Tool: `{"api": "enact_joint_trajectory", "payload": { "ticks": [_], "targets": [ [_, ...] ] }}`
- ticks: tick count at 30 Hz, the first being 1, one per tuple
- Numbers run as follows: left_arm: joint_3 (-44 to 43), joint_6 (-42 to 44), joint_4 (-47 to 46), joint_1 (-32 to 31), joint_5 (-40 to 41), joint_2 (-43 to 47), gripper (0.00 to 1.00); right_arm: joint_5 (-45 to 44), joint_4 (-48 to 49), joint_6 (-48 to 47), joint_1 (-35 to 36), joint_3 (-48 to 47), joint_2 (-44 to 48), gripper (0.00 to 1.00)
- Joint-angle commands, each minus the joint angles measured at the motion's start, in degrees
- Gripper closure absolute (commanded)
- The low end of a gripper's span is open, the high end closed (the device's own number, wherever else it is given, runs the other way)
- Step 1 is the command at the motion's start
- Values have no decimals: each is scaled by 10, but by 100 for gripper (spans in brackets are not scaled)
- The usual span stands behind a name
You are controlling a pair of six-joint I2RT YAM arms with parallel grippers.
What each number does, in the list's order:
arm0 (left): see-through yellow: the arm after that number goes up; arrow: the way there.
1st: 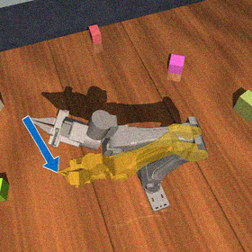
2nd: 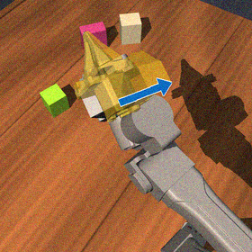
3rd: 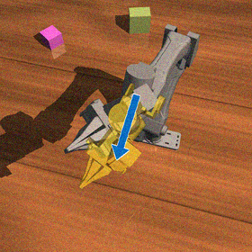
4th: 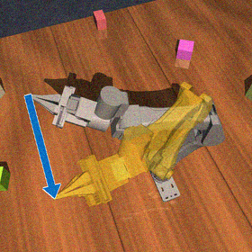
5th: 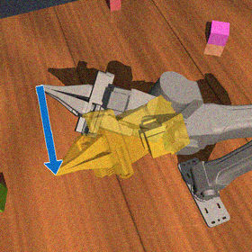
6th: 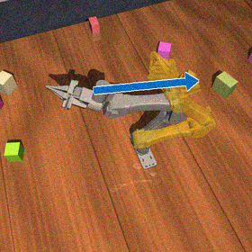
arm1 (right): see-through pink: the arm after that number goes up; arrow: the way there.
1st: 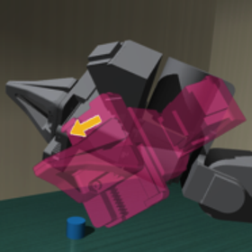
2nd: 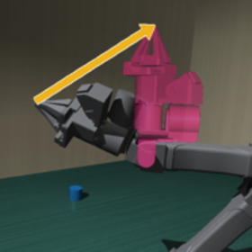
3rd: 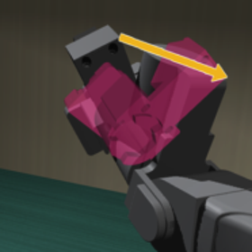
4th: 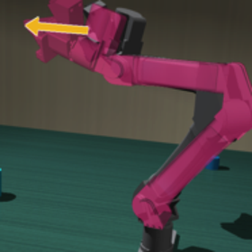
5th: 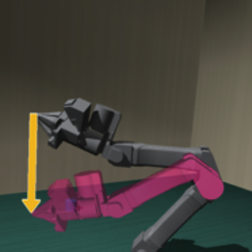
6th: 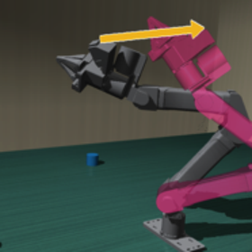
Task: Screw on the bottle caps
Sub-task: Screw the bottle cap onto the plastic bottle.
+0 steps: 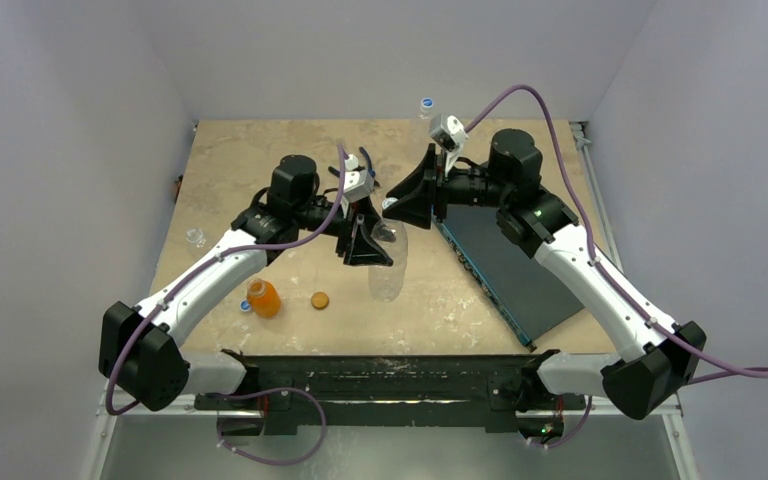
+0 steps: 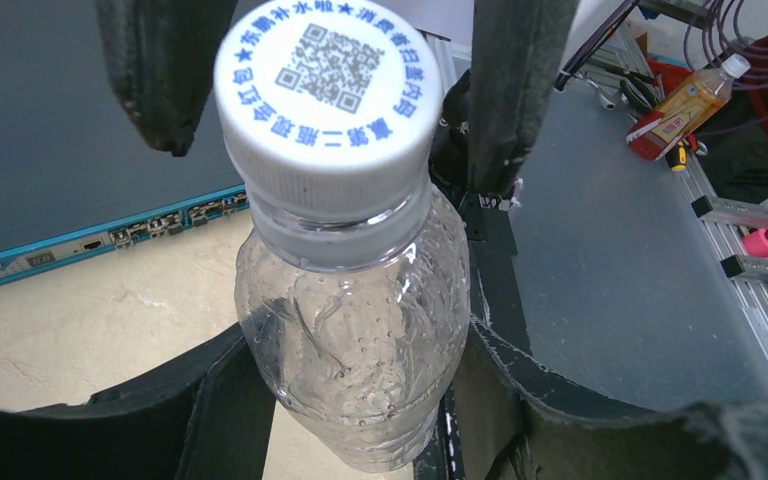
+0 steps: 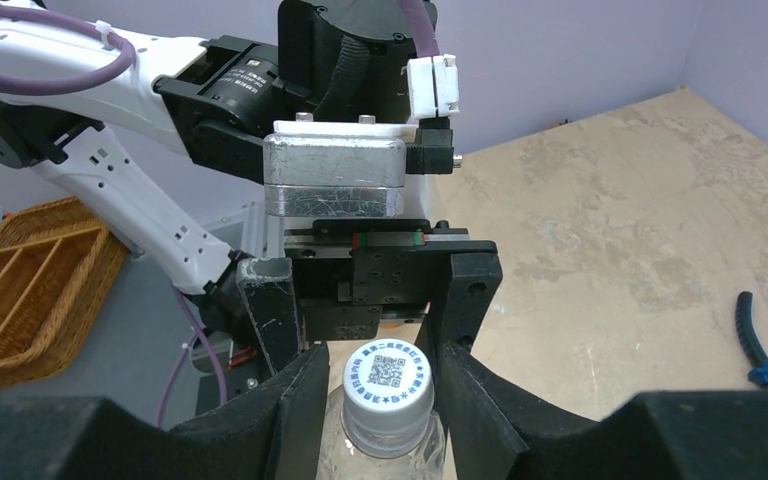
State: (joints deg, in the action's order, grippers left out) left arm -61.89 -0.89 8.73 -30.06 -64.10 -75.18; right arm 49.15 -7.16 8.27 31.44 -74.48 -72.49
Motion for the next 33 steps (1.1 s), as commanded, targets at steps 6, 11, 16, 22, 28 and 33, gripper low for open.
{"api": "enact_joint_trajectory", "payload": {
  "ticks": [6, 11, 16, 22, 28, 33],
  "targets": [
    [-4, -2, -11, 2, -16, 16, 100, 20, 22, 9, -2, -8, 12, 59],
    [-4, -6, -17, 2, -8, 18, 100, 23, 21, 11, -2, -2, 14, 66],
    [3, -34, -61, 2, 23, 23, 100, 9, 22, 16, -2, 8, 18, 71],
    [20, -72, -143, 2, 75, 34, 100, -22, 17, 30, -2, 20, 17, 75],
    [19, -83, -173, 2, 159, 33, 100, -63, 1, 39, -1, 22, 6, 78],
    [3, -76, -175, 0, 254, 20, 100, -131, -37, 38, 8, 5, -11, 80]
  ]
}}
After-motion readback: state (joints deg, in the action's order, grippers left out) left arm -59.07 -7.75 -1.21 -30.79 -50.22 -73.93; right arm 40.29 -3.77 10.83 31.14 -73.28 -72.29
